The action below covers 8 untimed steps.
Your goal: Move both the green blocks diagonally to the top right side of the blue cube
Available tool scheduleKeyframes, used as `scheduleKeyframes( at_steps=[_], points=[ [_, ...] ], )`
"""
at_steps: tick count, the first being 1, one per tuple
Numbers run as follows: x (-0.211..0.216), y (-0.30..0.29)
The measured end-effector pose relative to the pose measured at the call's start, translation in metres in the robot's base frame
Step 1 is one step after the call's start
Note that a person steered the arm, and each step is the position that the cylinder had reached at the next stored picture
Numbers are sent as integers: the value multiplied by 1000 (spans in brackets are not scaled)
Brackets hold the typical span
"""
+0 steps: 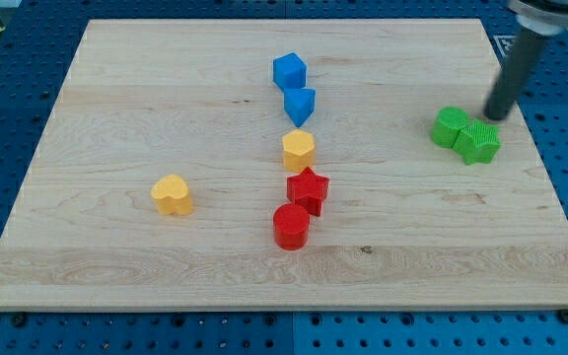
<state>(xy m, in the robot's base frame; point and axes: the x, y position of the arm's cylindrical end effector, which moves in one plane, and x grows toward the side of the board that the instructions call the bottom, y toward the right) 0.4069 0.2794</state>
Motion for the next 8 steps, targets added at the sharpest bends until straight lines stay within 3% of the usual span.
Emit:
scheduleKeyframes(
  at_steps=[1,2,6,8],
  points=[
    [57,17],
    [69,-14],
    [18,-66],
    [19,-104]
  ],
)
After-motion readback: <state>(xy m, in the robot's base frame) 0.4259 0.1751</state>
